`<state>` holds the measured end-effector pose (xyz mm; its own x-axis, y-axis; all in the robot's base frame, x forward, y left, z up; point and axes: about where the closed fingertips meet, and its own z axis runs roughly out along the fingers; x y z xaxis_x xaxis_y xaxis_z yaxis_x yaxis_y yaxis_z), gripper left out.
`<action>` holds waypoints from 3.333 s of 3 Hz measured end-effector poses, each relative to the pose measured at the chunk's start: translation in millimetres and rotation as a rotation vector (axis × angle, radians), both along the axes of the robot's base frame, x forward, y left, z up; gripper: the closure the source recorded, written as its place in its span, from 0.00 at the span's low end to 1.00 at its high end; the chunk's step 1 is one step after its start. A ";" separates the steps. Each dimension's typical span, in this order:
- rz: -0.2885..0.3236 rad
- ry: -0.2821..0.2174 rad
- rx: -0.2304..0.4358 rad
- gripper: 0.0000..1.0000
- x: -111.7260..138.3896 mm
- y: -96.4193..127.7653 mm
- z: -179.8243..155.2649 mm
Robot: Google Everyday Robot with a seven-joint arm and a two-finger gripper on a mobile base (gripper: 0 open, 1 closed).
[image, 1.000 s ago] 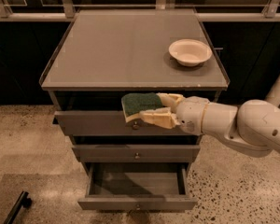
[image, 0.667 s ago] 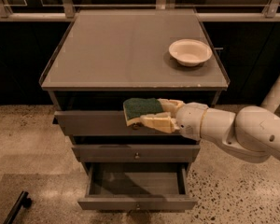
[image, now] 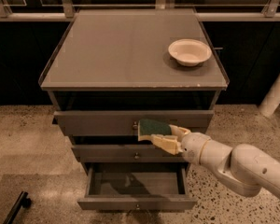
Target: Place sponge into bottom drawer
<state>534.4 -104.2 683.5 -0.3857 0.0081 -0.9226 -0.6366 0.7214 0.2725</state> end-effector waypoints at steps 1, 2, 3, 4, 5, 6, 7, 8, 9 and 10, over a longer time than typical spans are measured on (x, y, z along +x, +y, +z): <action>-0.081 0.071 0.013 1.00 3.6 -16.5 -45.5; -0.089 0.073 0.012 1.00 4.9 -17.7 -47.3; -0.105 0.096 0.016 1.00 1.2 -18.4 -56.9; -0.166 0.150 0.057 1.00 -4.3 -33.0 -97.2; -0.232 0.201 0.055 1.00 -5.9 -41.7 -158.7; -0.283 0.238 0.006 1.00 -7.8 -47.2 -213.5; -0.320 0.293 -0.027 1.00 -12.0 -51.8 -256.7; -0.323 0.295 -0.029 1.00 -12.2 -52.3 -258.5; -0.338 0.295 -0.041 1.00 -11.1 -54.6 -264.9; -0.369 0.324 -0.069 1.00 -4.1 -62.6 -305.2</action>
Offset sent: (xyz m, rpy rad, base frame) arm 0.0030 -0.0138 -0.0383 0.0117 0.0599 -0.0683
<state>530.3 -166.8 378.3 -0.6355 0.1412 -0.7591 -0.2260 0.9061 0.3578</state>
